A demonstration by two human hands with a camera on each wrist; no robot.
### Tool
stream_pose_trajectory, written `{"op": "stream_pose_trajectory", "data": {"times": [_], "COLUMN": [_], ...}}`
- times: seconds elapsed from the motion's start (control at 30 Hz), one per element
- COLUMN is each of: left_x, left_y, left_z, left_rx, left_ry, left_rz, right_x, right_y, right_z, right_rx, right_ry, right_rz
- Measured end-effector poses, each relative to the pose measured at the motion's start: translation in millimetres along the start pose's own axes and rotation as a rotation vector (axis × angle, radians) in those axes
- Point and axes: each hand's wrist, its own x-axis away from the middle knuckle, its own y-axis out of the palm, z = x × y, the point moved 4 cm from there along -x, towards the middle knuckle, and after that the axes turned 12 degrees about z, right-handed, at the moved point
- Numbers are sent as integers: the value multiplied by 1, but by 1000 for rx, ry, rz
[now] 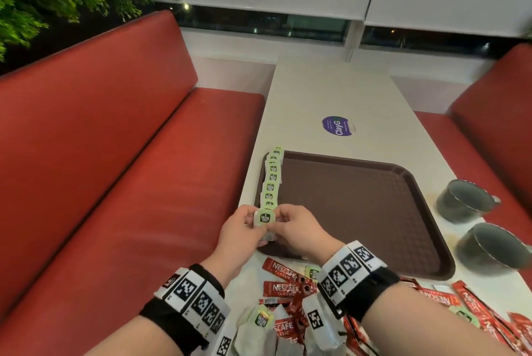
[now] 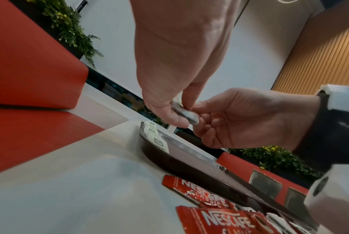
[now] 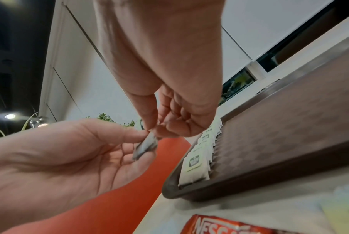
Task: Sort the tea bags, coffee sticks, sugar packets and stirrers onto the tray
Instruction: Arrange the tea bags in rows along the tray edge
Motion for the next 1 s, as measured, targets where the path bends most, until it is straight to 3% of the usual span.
{"op": "stream_pose_trajectory", "data": {"times": [0.1,0.2,0.37,0.53,0.83,0.87,0.93,1.0], "left_x": [3,0,-7,-17,-32,-33,-32,-32], "left_y": [1,-4,-8,-17,-43,-44,-46,-48], "left_z": [3,-1,-12,-22,-47,-49,-51,-53], "left_rx": [-20,-92,-139,-132,-52,-43,-32,-21], "left_ry": [17,32,28,50,13,8,7,-2], "left_rz": [2,26,22,57,161,159,157,163], "right_x": [-4,-22,-76,-141,-218,-221,-221,-228], "right_y": [-4,-18,-63,-78,-70,-69,-62,-58], "right_z": [7,8,-2,3,16,11,5,10], "right_rx": [-53,-68,19,105,143,233,639,695], "right_ry": [37,64,64,125,240,240,73,60], "right_rz": [11,110,309,389,306,280,245,201]}}
